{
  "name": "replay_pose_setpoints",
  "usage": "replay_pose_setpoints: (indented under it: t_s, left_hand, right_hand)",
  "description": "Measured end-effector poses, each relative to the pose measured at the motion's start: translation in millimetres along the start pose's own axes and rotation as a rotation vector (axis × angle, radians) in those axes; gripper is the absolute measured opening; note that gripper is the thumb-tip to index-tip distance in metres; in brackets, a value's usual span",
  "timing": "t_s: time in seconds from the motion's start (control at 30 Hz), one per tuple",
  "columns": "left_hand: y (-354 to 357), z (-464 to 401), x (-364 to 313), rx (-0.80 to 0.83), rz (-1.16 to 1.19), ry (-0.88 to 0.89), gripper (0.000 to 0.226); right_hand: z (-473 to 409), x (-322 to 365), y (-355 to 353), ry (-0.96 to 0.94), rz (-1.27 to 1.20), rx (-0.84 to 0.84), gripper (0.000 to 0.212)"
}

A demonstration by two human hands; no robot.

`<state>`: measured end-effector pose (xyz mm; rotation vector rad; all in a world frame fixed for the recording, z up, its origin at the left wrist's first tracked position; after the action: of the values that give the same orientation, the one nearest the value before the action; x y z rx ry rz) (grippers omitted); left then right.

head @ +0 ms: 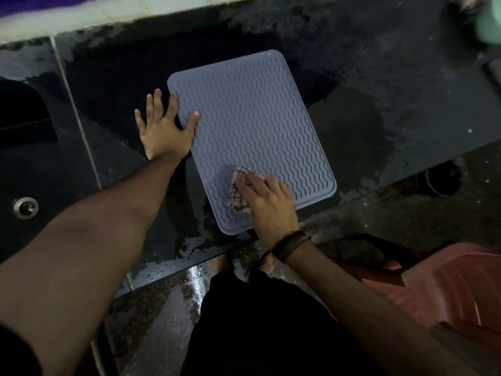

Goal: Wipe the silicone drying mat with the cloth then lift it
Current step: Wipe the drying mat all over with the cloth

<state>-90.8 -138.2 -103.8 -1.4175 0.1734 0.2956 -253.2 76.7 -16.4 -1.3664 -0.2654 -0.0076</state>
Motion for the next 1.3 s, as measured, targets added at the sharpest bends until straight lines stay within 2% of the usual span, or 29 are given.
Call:
replay_pose_setpoints:
  t_s: [0.13,0.23,0.5,0.67,0.83,0.9,1.03,1.2,1.3]
  left_hand:
    - [0.6,-0.2,0.8,-0.008,0.003,-0.003,0.085]
    - [-0.1,-0.6,1.3,-0.015,-0.003,-0.014,0.085]
    - [0.7,1.3,-1.0,-0.003,-0.021,-0.026,0.085]
    - [-1.1,2.6,-1.2,-0.010,-0.037,-0.027,0.085]
    - [-0.1,2.0,0.4,-0.021,-0.066,-0.048,0.085]
    - [2.6,0.7,1.5,-0.017,-0.076,-0.052,0.087]
    - [0.1,-1.0,1.8,-0.018,-0.079,-0.065,0.088]
    - [-1.4,0.6,-2.7,-0.004,-0.069,-0.056,0.087]
    - [-3.8,1.1,-2.6,0.002,-0.049,-0.044,0.086]
  right_hand:
    - [-16.7,7.1,37.3,-0.049,0.020,0.137,0.061]
    - [9.3,0.2,41.5,-0.053,0.002,0.095,0.056]
    - [51.4,-12.9,21.5,-0.141,0.001,0.109,0.059]
    - [-2.4,-64.8,-23.8,-0.001,-0.066,-0.064,0.057]
    - [-76.8,-57.8,7.6,-0.102,0.038,0.095,0.062]
    - [-67.6,-53.4,20.8,-0.117,0.070,0.110,0.062]
    - [-12.9,-56.0,25.7,-0.086,0.018,0.027,0.055]
    - [52.5,-57.8,35.7,-0.064,-0.002,0.104,0.054]
    - [62.7,-59.8,27.0,-0.063,0.021,0.118,0.052]
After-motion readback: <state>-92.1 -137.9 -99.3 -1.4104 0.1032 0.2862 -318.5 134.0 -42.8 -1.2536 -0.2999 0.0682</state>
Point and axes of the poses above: each hand's wrist, its own z-axis away from the middle knuckle, its own y-axis out of the palm, x = y × z, the point moved 10 cm from there along -z, towards the middle knuckle, and after that the axes turned 9 degrees about -y, right-handed, at the moved point
